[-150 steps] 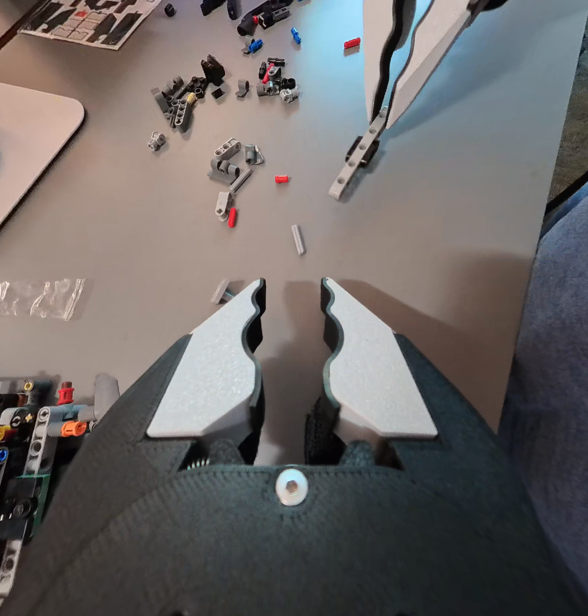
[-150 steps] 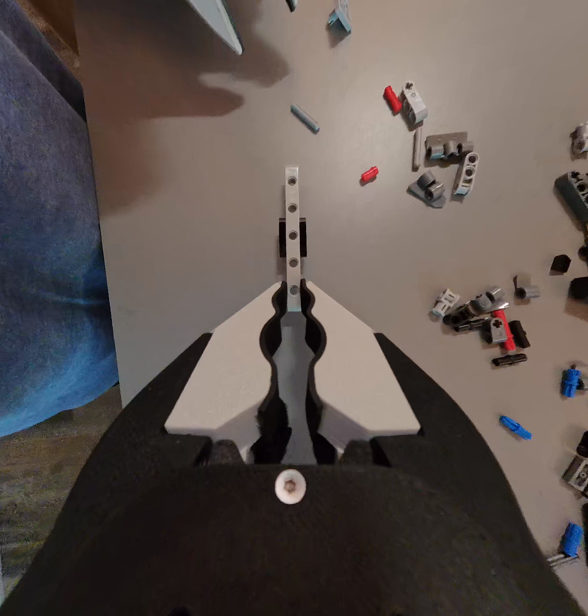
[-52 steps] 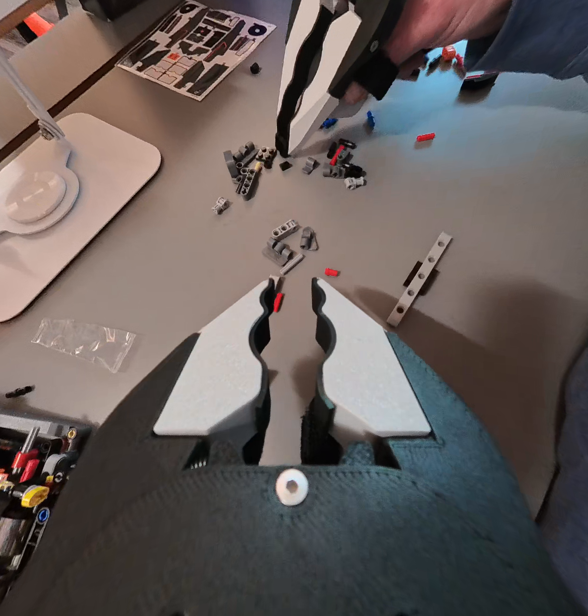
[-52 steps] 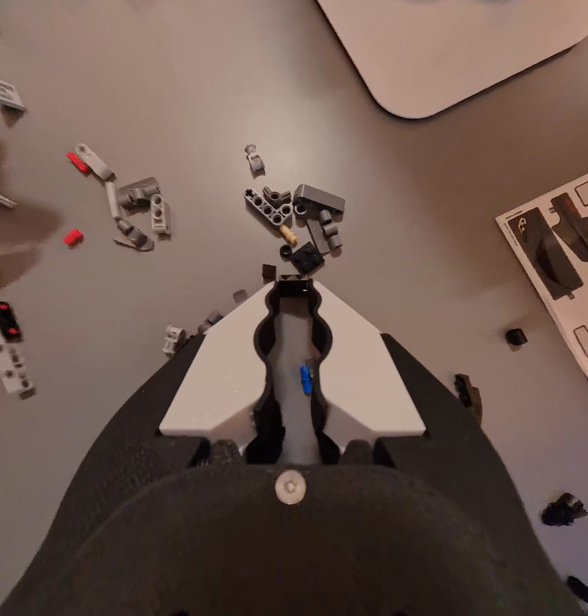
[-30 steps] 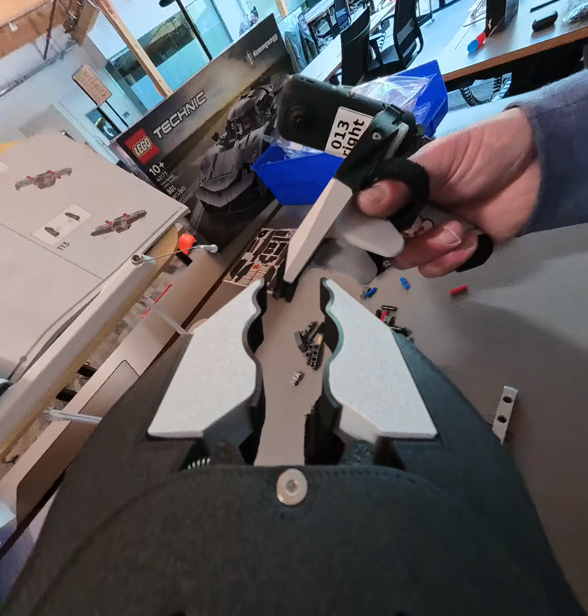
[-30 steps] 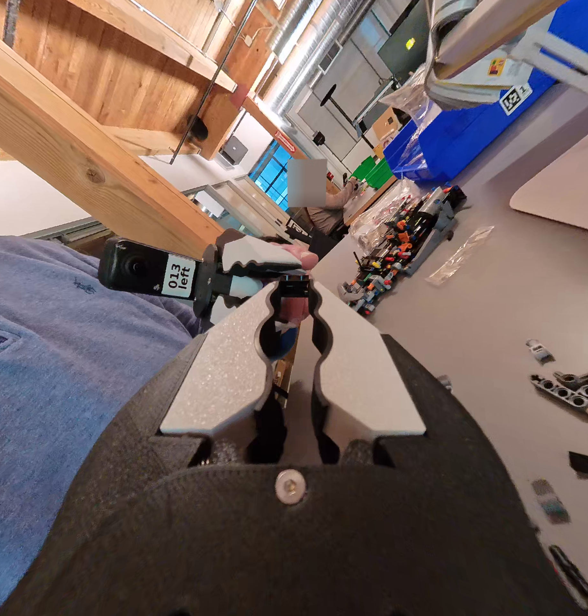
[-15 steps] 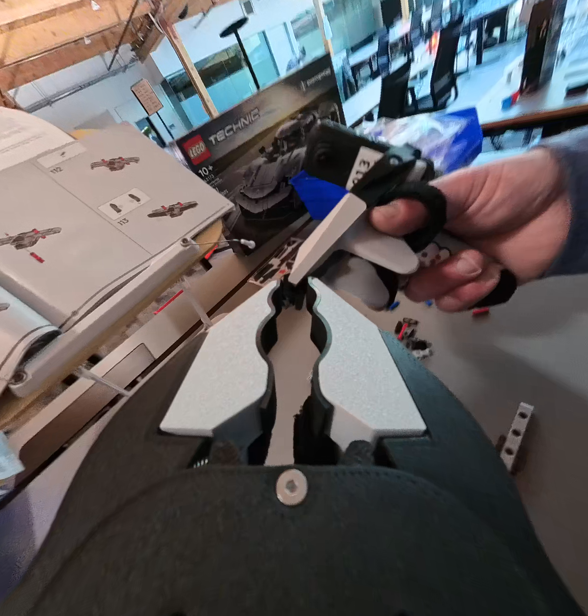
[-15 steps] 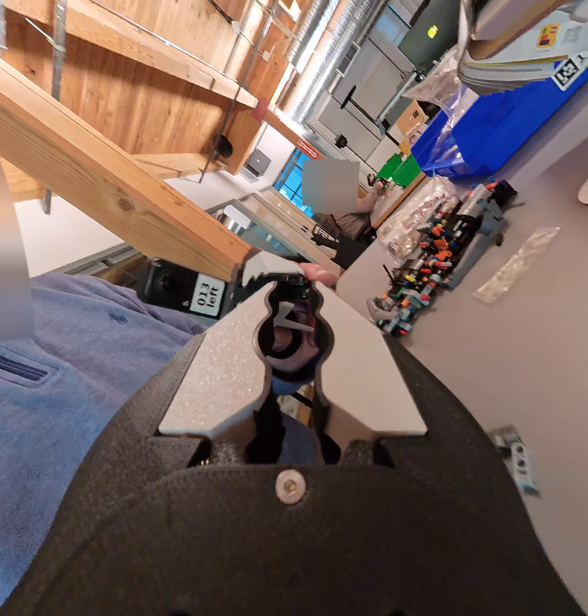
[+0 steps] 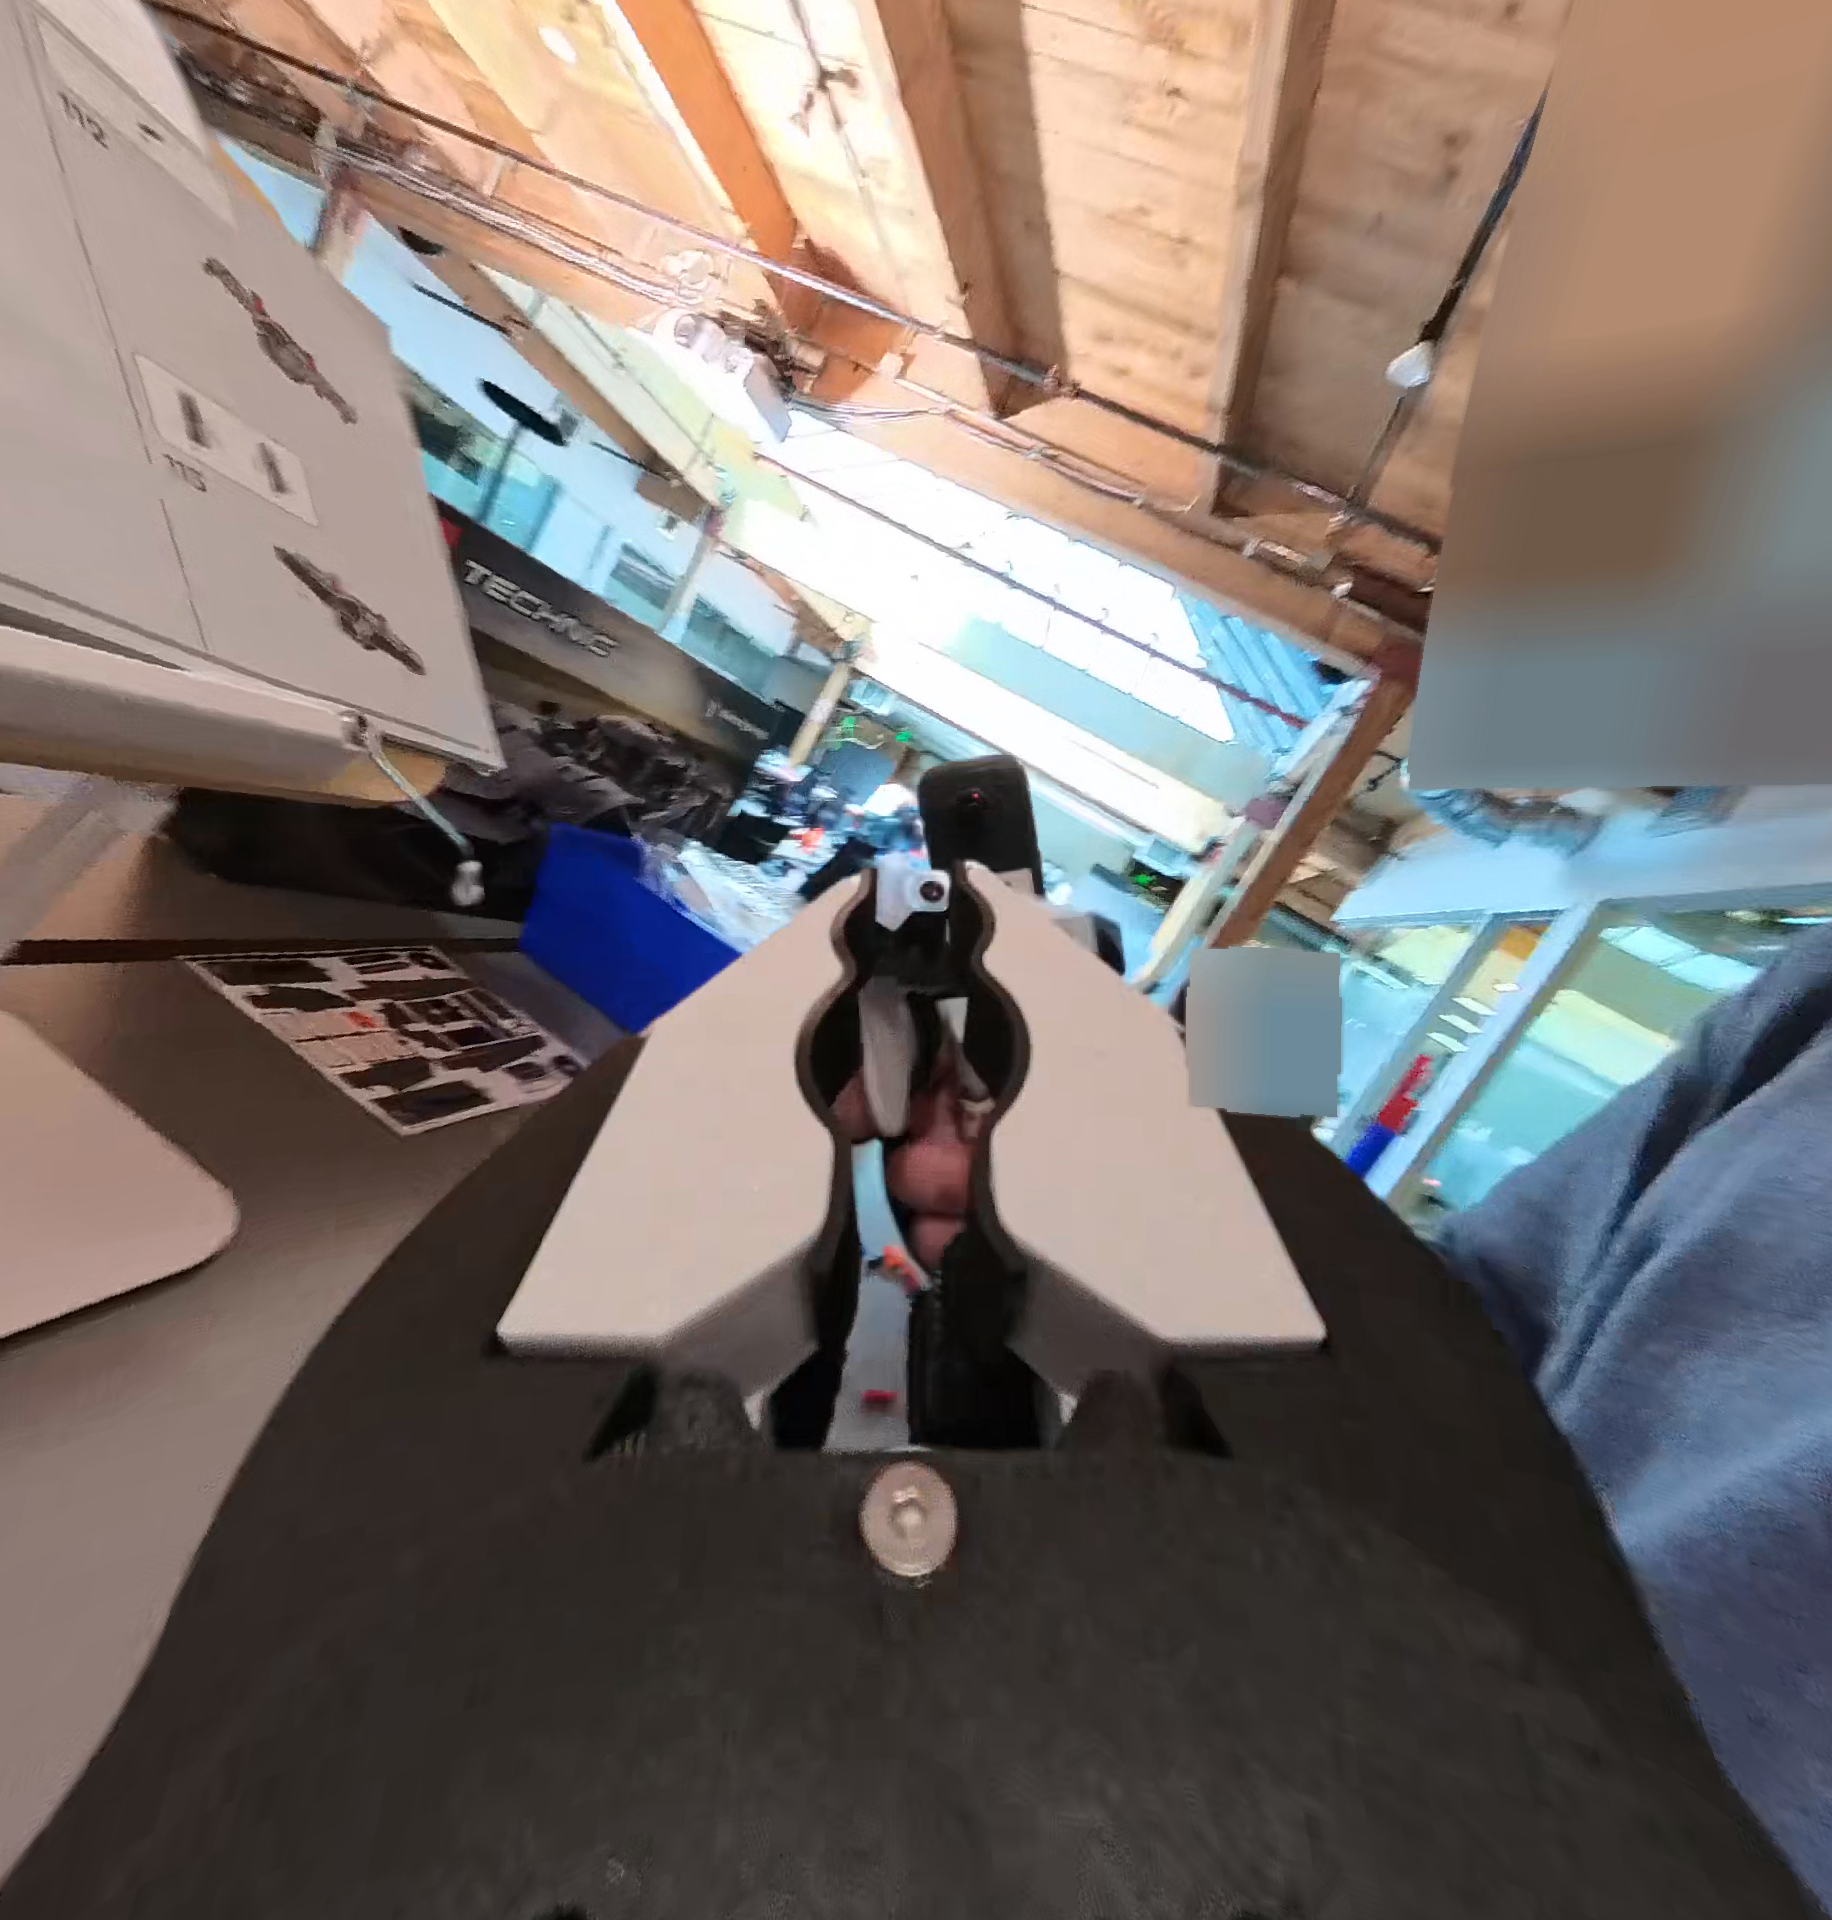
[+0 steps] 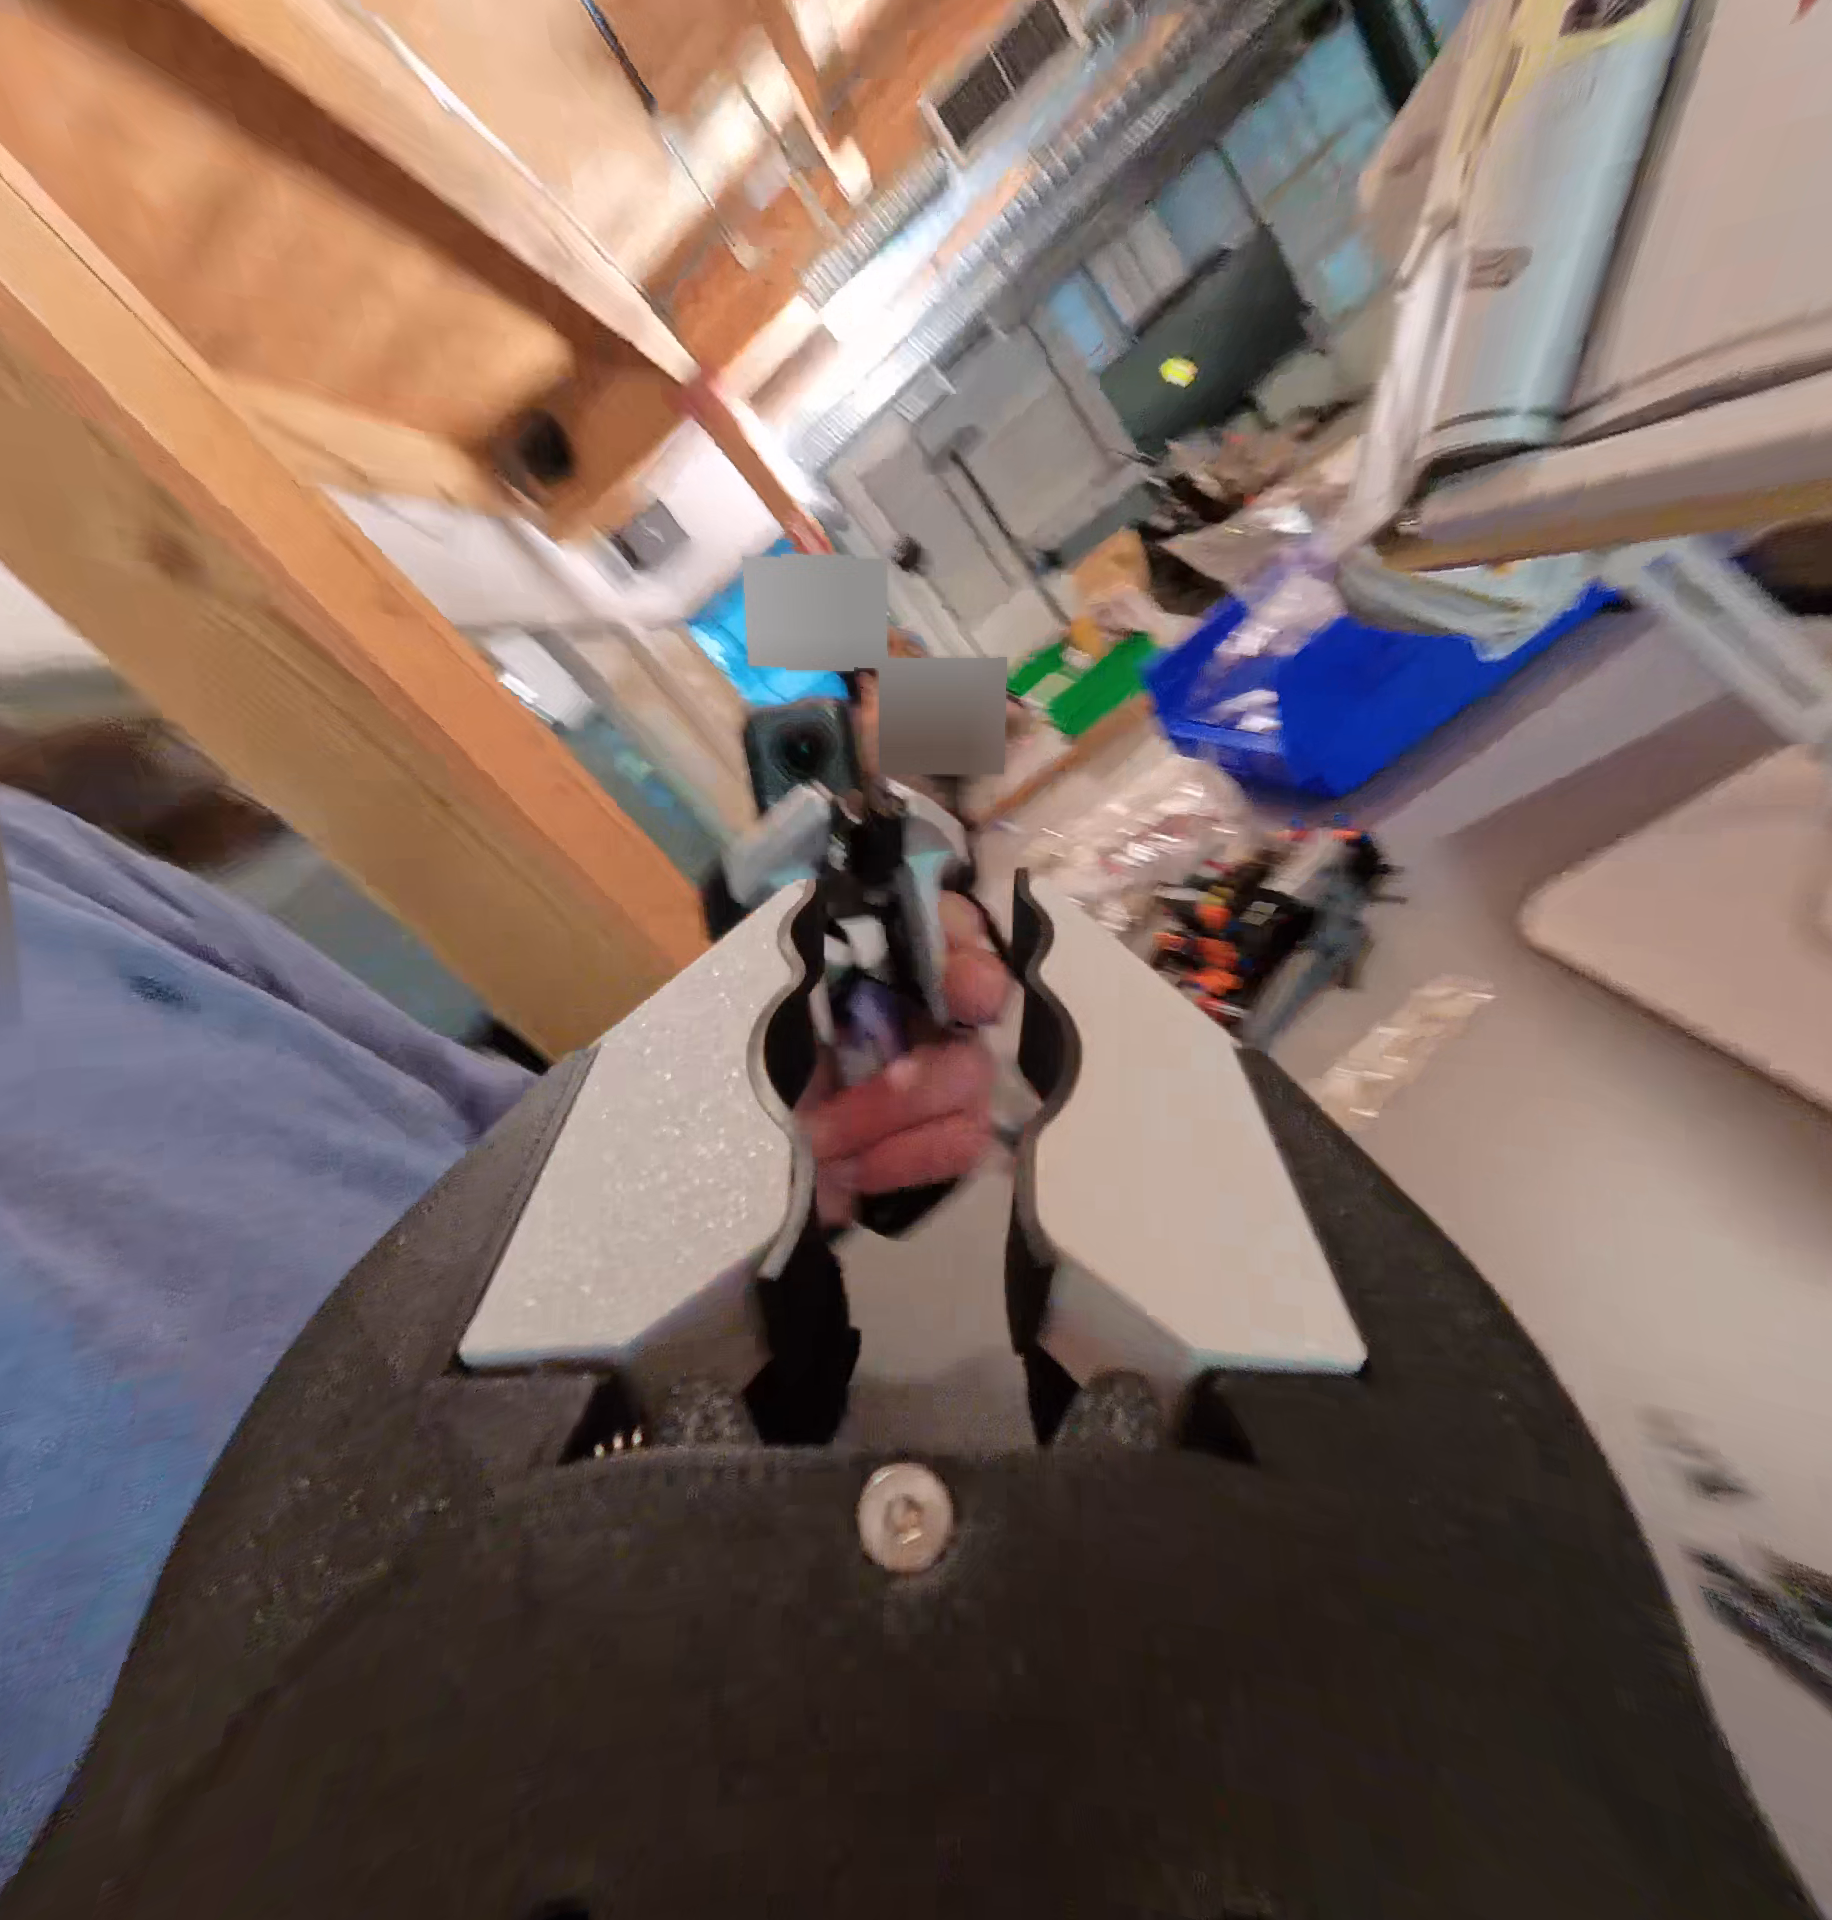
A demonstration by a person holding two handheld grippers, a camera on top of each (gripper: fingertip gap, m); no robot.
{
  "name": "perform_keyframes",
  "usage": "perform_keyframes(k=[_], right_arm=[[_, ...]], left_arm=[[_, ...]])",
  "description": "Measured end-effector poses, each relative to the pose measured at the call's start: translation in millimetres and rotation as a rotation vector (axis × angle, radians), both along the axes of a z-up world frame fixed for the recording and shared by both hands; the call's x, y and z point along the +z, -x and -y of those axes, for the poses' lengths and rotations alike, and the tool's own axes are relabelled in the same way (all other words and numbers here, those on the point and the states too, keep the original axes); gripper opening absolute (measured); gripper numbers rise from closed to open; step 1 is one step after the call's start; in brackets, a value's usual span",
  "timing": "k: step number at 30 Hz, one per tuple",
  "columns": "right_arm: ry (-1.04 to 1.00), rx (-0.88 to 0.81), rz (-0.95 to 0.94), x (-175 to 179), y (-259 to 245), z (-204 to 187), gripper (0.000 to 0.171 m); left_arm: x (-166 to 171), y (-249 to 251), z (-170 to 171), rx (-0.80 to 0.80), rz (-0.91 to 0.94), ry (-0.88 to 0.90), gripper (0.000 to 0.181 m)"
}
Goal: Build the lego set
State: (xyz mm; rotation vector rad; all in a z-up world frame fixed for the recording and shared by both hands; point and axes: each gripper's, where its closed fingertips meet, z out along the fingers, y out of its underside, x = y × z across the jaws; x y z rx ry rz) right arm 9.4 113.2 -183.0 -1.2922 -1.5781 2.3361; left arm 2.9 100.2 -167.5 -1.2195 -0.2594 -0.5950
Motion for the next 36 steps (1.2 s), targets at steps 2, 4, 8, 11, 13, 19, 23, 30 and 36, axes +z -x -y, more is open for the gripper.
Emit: perform_keyframes(k=[2,4,8,11,13,19,23,30,36], right_arm=[[-0.262,-0.077,-0.039,-13.9,-1.9,-0.2,0.031],[-0.48,-0.129,-0.066,-25.4,-9.3,-0.9,0.032],[-0.699,-0.192,-0.024,-54.3,-37.0,-11.4,0.031],[-0.771,-0.235,0.083,-92.9,-71.2,-29.5,0.028],[-0.786,-0.288,0.159,-117.9,-97.0,-45.9,0.027],[-0.763,-0.461,0.333,-154.5,-159.1,-103.3,0.027],[-0.794,-0.568,0.391,-164.0,-182.1,-145.1,0.022],[-0.886,-0.623,0.48,-180.8,-195.7,-192.9,0.025],[-0.929,-0.595,0.474,-177.0,-171.4,-219.7,0.026]], left_arm=[[-0.7,-2.2,-2.0,-0.047,0.05,-0.01,0.011],[-8.0,-10.3,-8.0,-0.097,0.06,0.02,0.011],[-48.6,-33.4,-29.1,-0.155,0.006,0.218,0.011],[-87.1,-56.4,-45.3,-0.179,-0.154,0.39,0.011],[-114.9,-74.7,-56.0,-0.213,-0.305,0.497,0.011],[-176.0,-117.3,-80.9,-0.335,-0.503,0.702,0.012],[-202.5,-126.9,-90.2,-0.343,-0.561,0.776,0.012],[-226.5,-119.1,-93.1,-0.281,-0.704,0.905,0.015],[-219.3,-110.6,-93.1,-0.219,-0.709,0.925,0.024]])
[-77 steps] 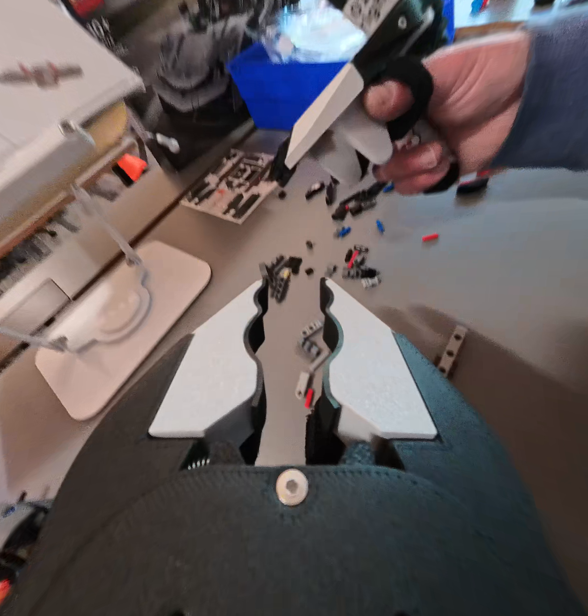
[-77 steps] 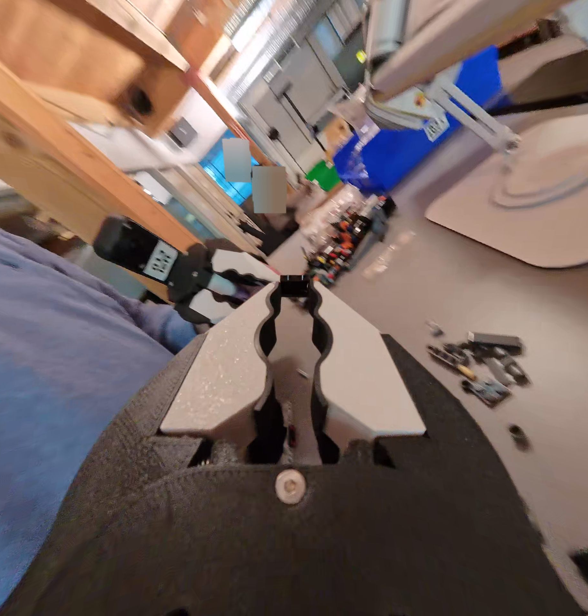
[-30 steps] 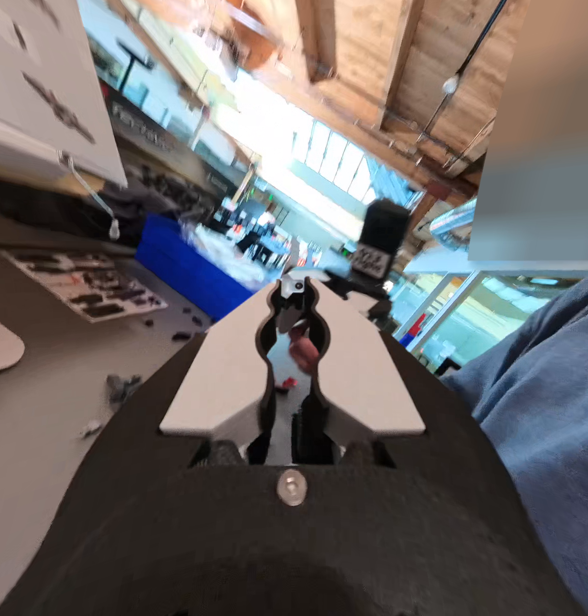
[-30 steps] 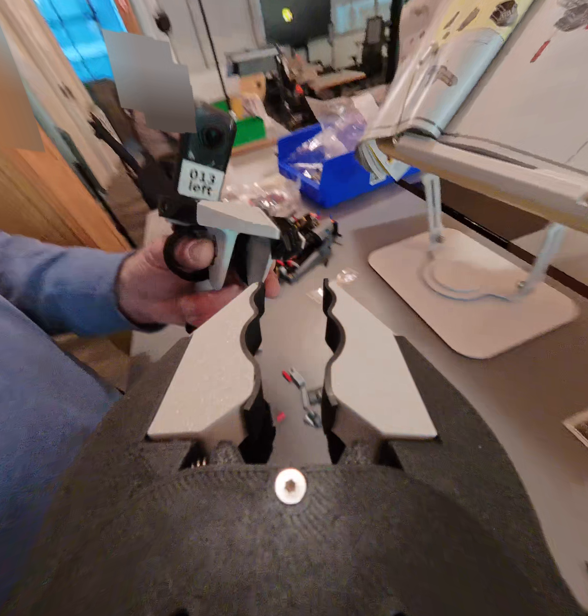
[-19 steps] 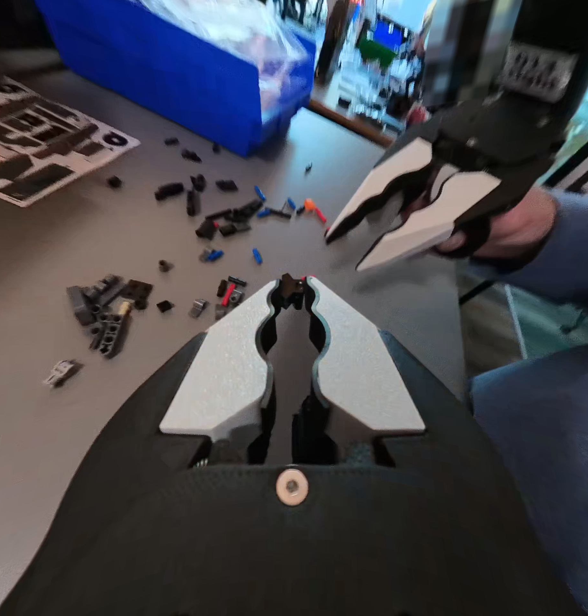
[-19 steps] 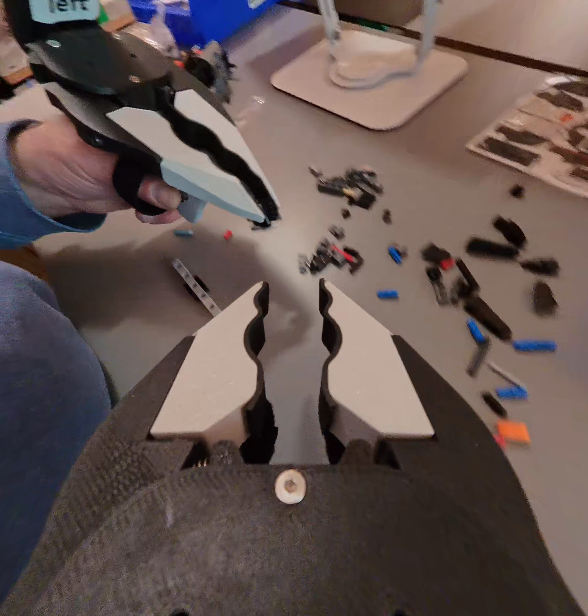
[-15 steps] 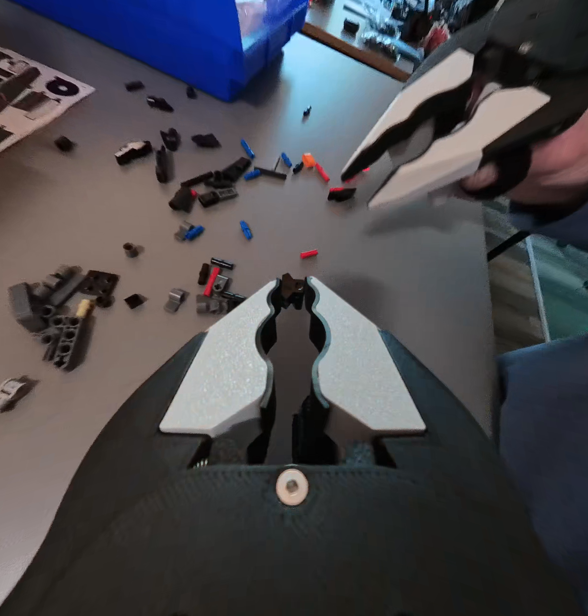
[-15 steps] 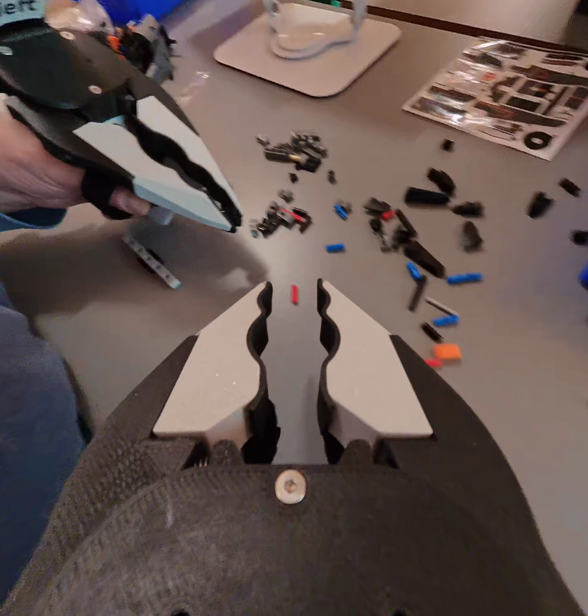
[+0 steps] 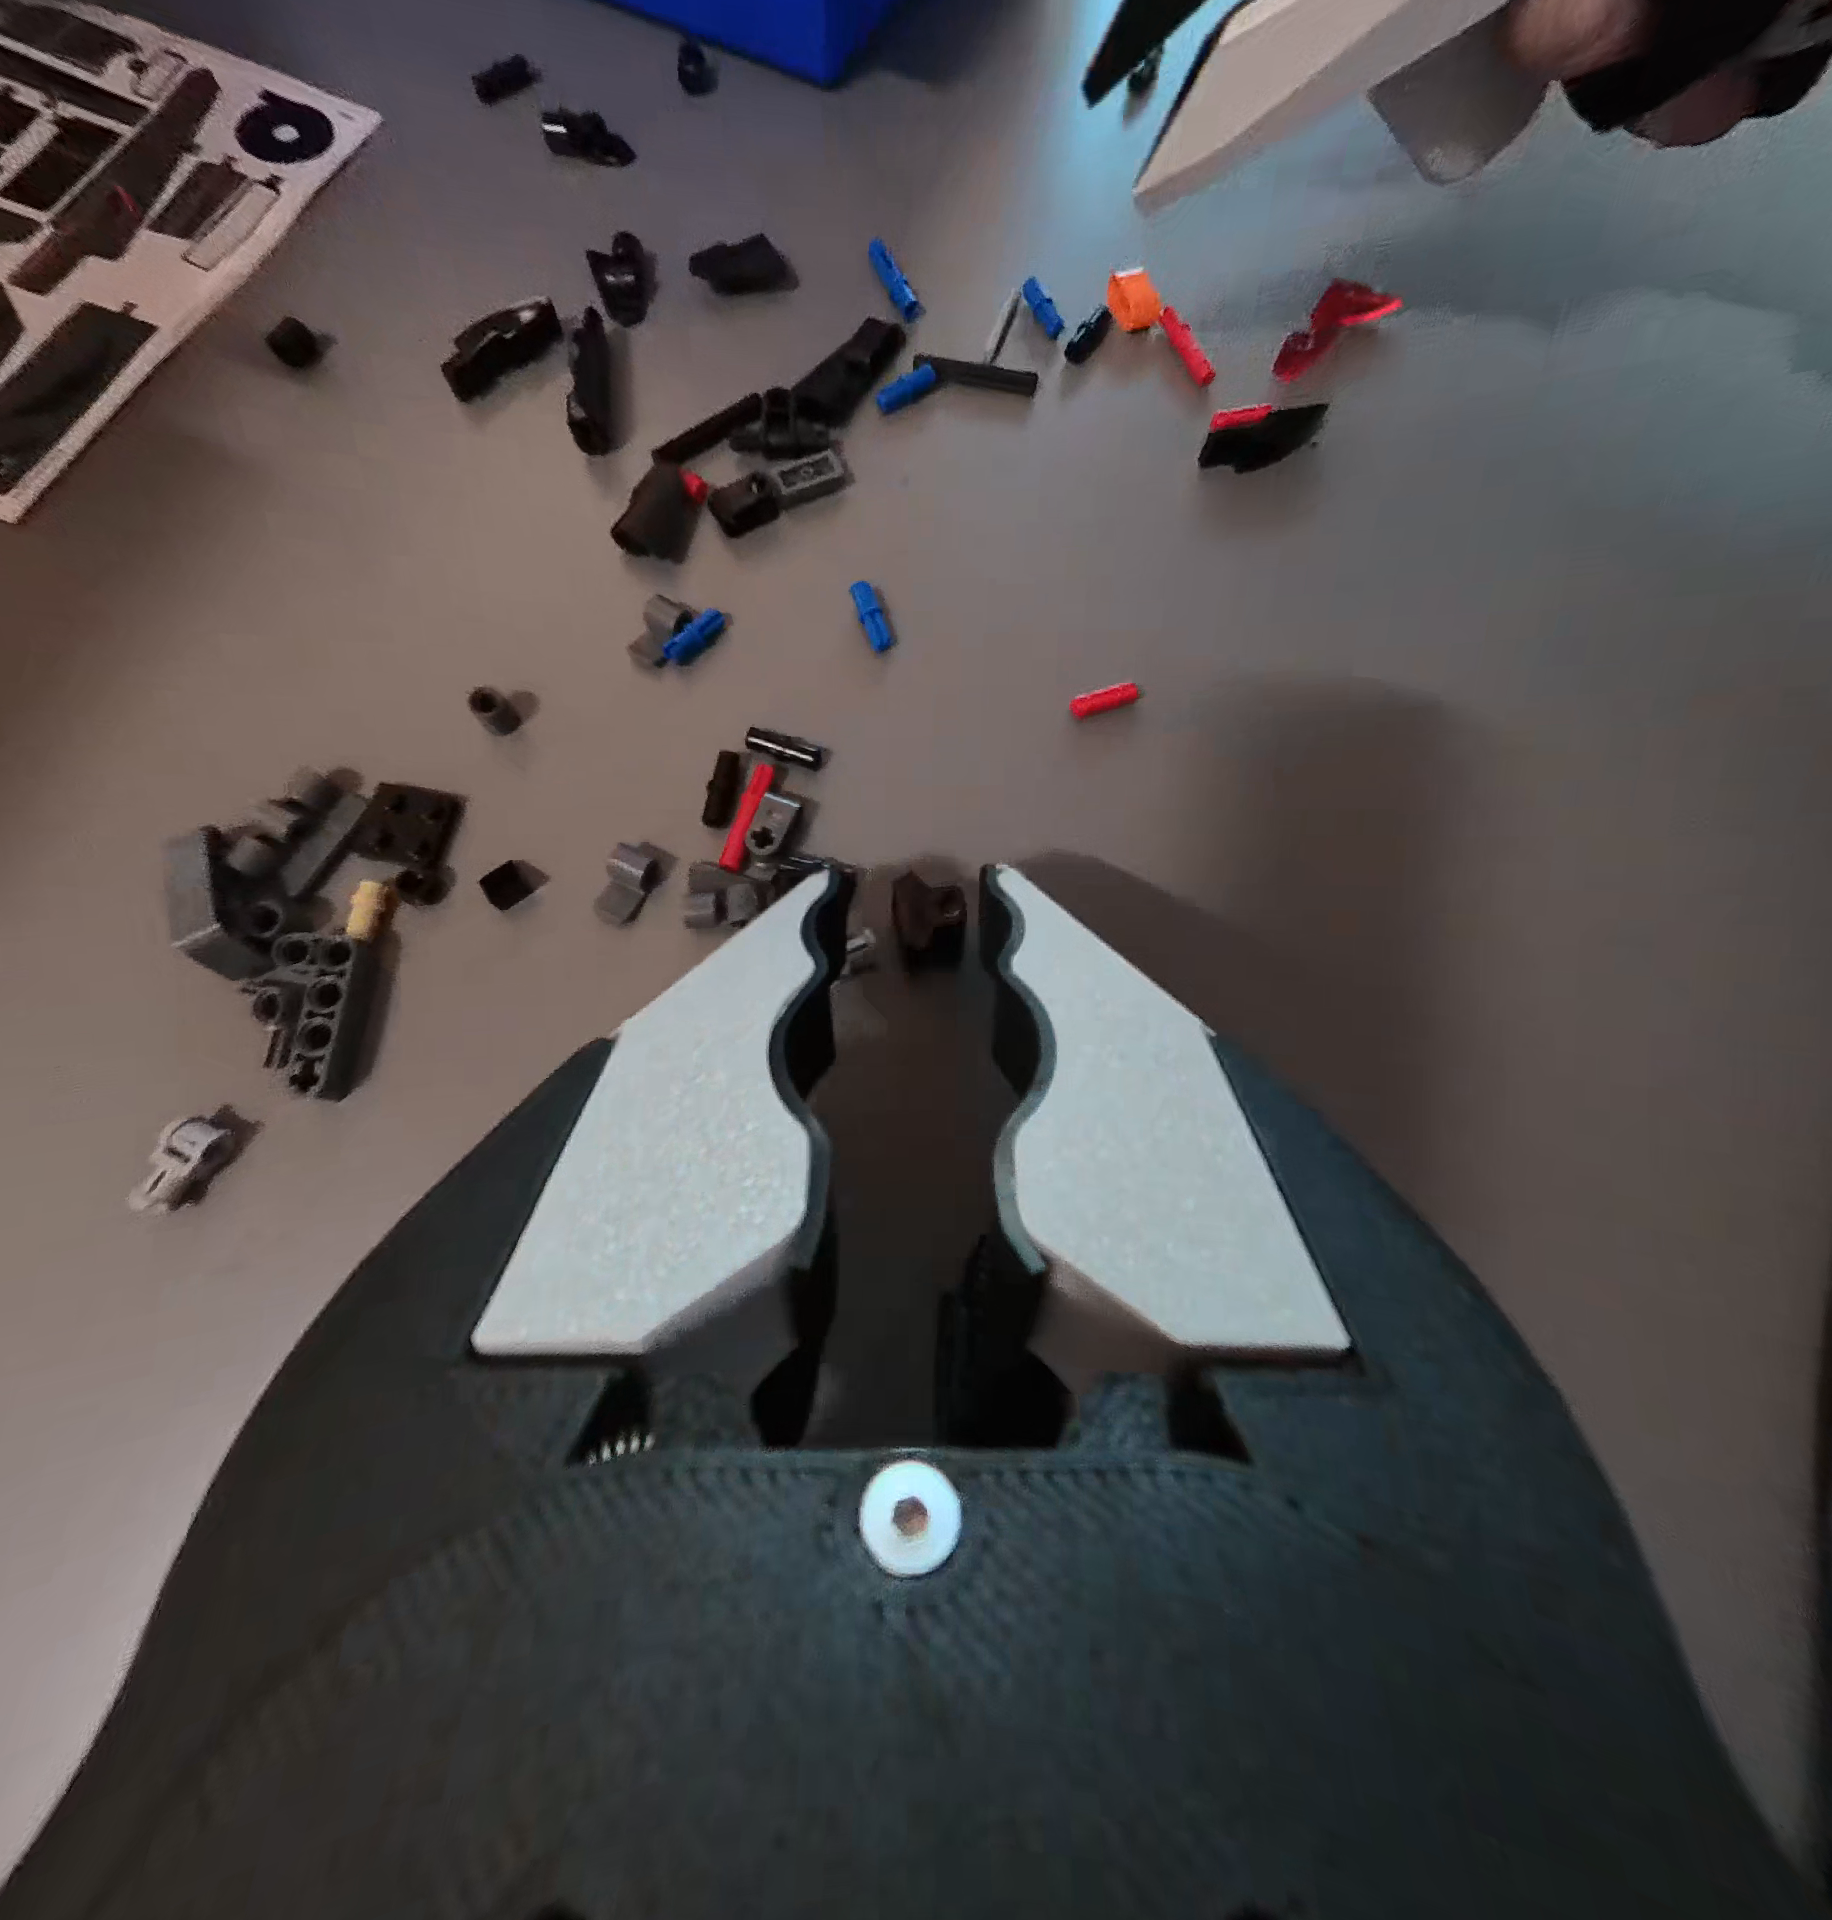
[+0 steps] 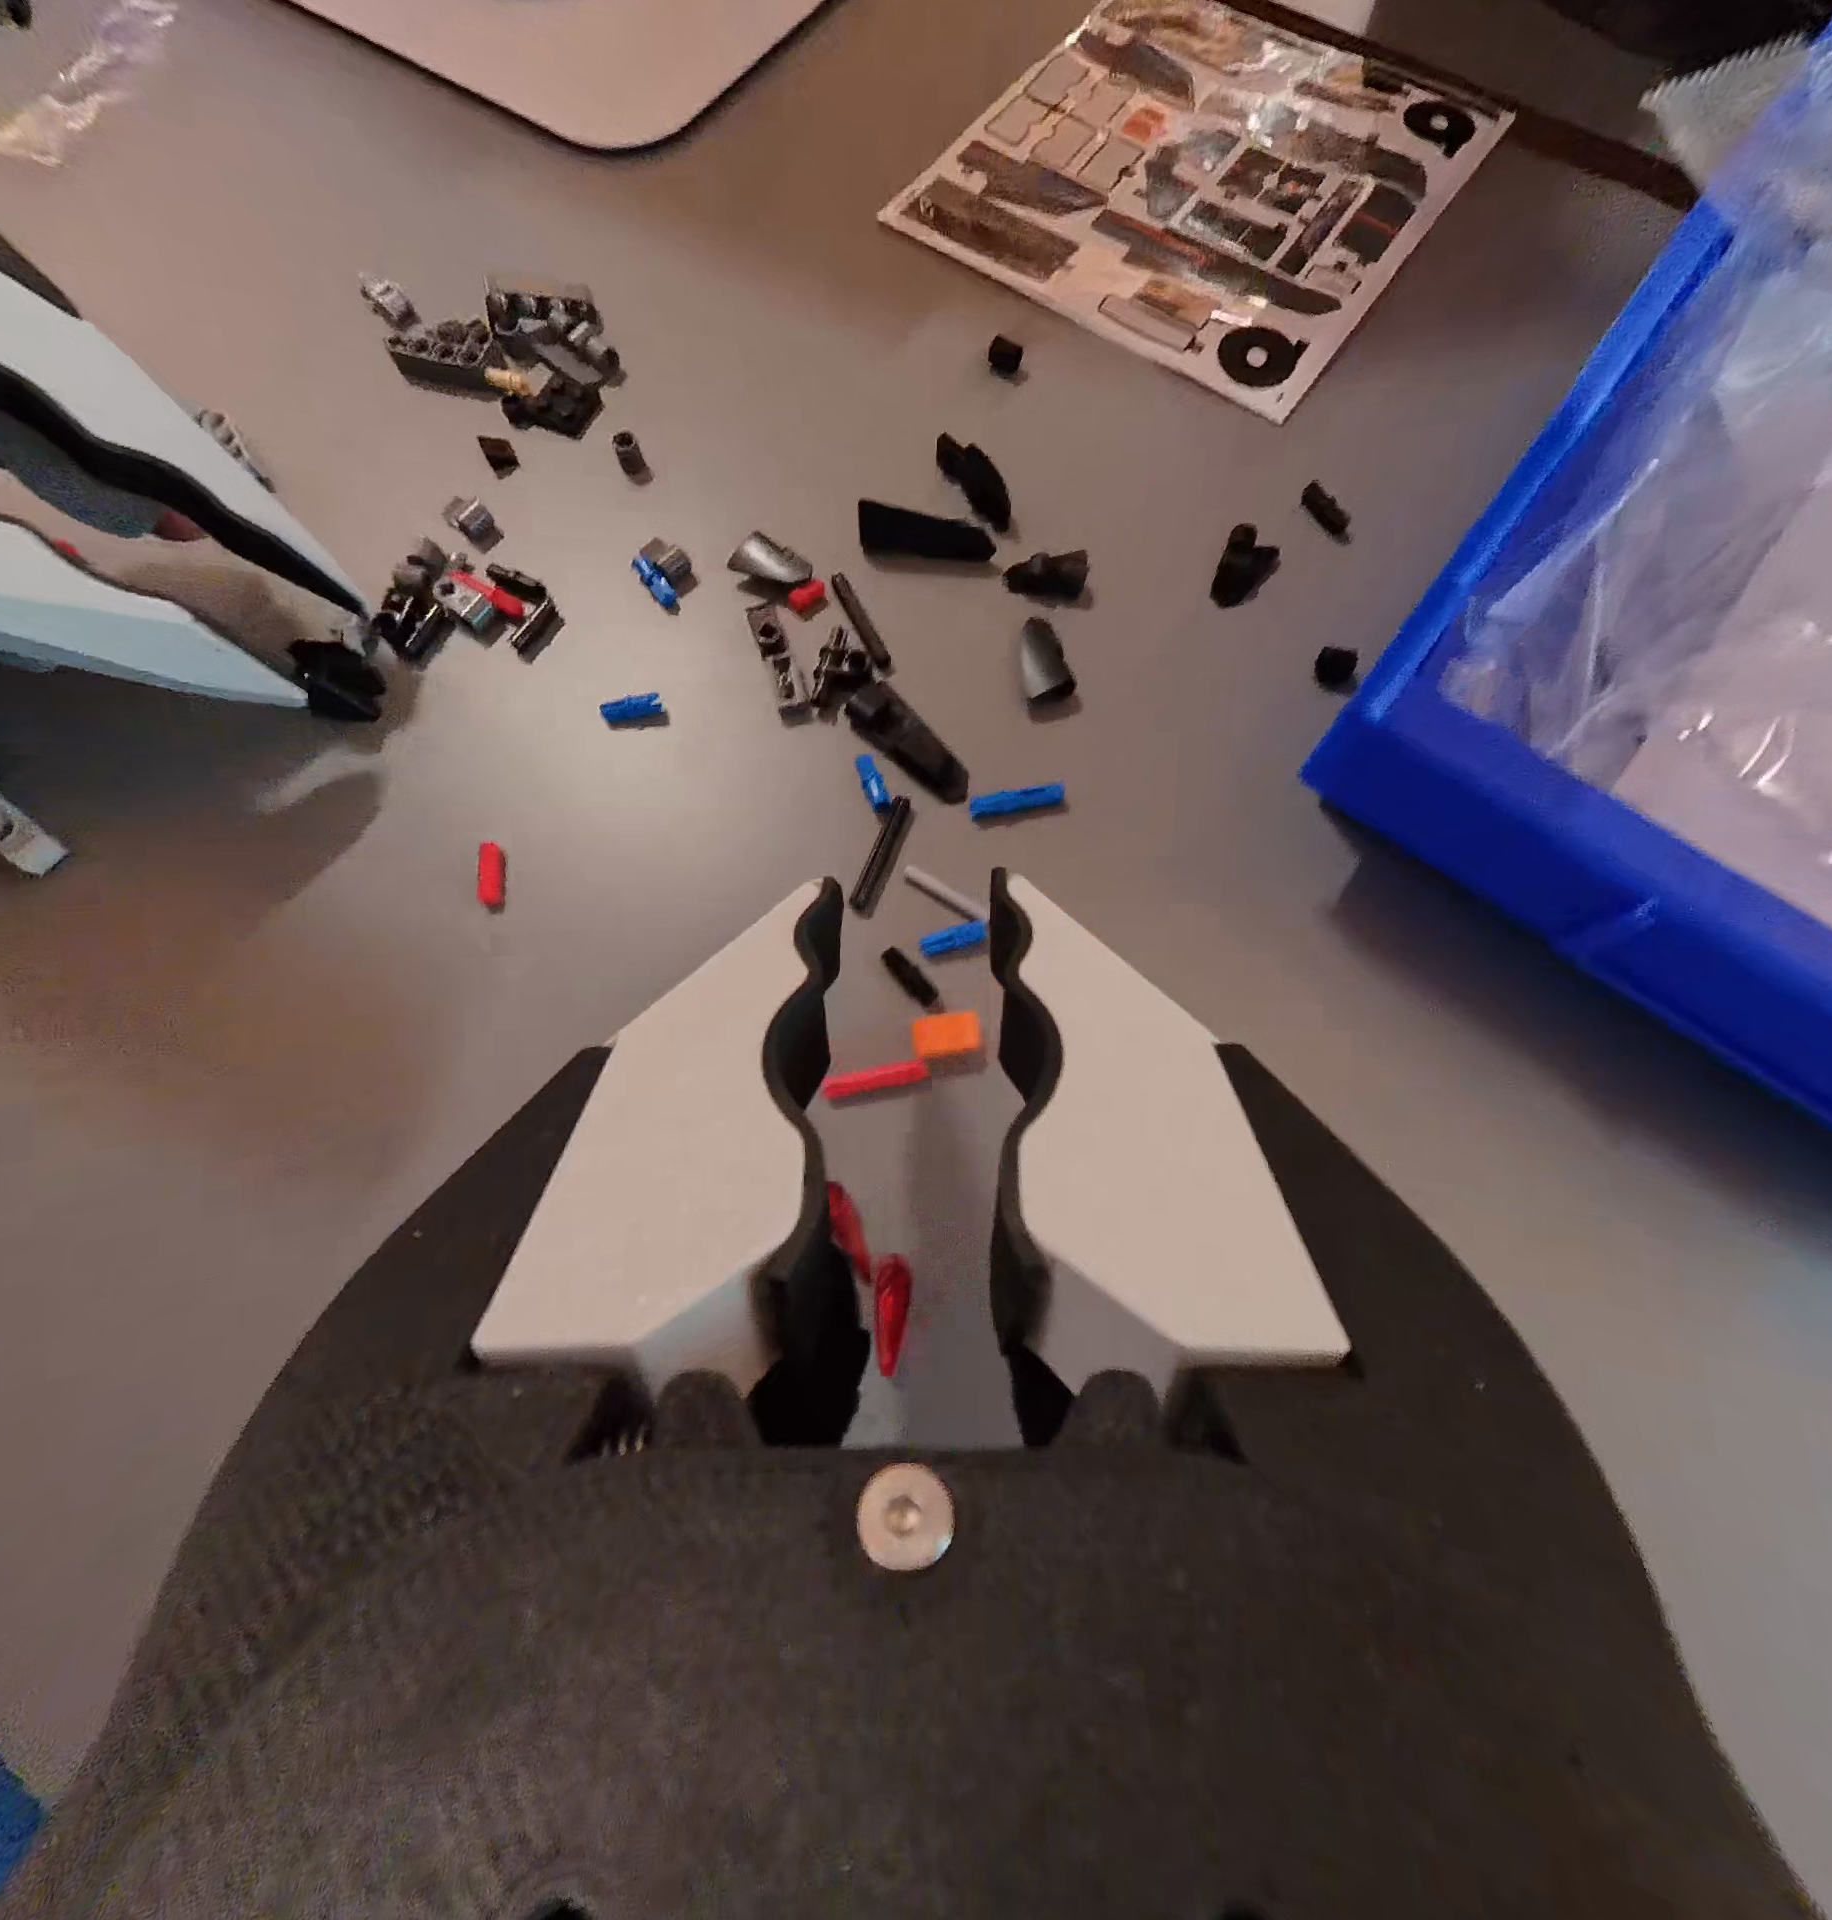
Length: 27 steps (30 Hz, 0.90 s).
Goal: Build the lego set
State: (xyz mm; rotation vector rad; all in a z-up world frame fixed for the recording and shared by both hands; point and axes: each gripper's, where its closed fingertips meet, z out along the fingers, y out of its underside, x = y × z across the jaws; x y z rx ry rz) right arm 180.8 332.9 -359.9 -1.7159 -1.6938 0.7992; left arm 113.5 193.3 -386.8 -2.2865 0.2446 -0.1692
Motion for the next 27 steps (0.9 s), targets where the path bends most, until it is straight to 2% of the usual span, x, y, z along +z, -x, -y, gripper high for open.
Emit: perform_keyframes(k=[11,18,22,27], right_arm=[[-0.011,0.025,-0.003,4.6,19.7,-14.7,0.028],[-0.072,0.026,0.048,4.3,94.2,-12.4,0.027],[-0.017,0.05,0.167,-17.2,121.7,-9.9,0.028],[-0.071,0.032,0.276,-38.6,136.1,-17.2,0.023]], left_arm=[[25.0,29.1,12.9,0.108,-0.022,-0.057,0.028],[38.7,30.3,2.4,0.1,-0.023,-0.096,0.026],[43.4,29.9,6.2,0.097,-0.028,-0.109,0.026],[47.6,38.9,20.3,0.13,-0.012,-0.128,0.026]])
